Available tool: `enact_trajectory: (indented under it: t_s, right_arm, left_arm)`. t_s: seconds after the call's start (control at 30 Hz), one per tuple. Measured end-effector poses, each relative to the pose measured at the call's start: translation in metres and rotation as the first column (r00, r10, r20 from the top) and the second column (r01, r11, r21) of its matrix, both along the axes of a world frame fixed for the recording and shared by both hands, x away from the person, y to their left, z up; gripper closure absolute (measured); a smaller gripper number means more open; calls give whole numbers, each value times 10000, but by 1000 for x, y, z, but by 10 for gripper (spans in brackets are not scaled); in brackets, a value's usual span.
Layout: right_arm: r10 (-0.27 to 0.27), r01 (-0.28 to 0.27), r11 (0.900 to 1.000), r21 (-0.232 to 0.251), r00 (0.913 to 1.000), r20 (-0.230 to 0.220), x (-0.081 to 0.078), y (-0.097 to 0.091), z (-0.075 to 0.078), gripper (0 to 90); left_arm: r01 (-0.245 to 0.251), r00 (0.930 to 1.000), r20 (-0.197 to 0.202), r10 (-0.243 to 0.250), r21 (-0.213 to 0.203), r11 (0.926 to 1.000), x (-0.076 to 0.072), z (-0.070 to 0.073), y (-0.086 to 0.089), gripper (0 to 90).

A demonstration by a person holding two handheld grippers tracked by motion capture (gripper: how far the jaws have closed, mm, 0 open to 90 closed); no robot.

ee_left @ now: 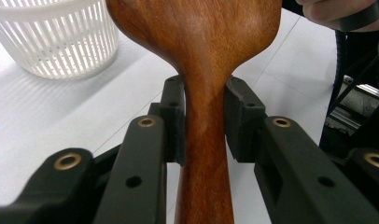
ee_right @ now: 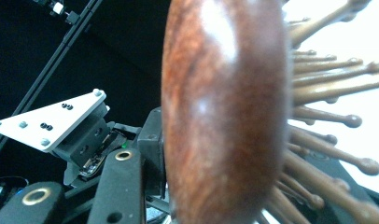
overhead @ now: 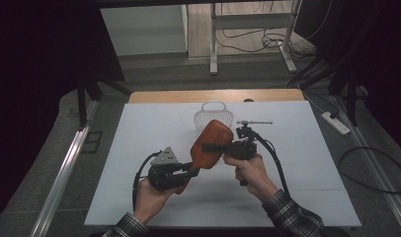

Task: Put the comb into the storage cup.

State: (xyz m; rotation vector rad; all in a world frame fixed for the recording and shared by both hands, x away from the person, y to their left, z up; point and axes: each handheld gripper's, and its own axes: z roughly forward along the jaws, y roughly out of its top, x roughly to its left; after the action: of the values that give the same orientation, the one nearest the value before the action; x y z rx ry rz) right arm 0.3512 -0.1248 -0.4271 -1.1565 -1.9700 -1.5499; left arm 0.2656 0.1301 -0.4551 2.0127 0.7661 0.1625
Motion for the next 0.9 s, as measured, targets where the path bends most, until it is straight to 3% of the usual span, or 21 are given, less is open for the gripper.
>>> enact_trajectory:
  t_s: [0.2, 0.63, 0.9]
  right_arm:
    - [-102, 107, 9998, -156, 9996, 275, -1, -1, 3, 542]
    - [-408, 435, 9985, -327, 9960, 789, 0, -8, 14, 543]
    - [-571, 611, 9973, -396, 9938, 952, 1, -10, 18, 543]
  left_arm:
    - [-9, 10000, -46, 9, 78, 10000, 0, -1, 1, 644]
    - [-243, 9995, -171, 260, 928, 9954, 0, -5, 3, 378]
    - [-339, 9987, -356, 377, 1026, 9941, 1, -8, 8, 242]
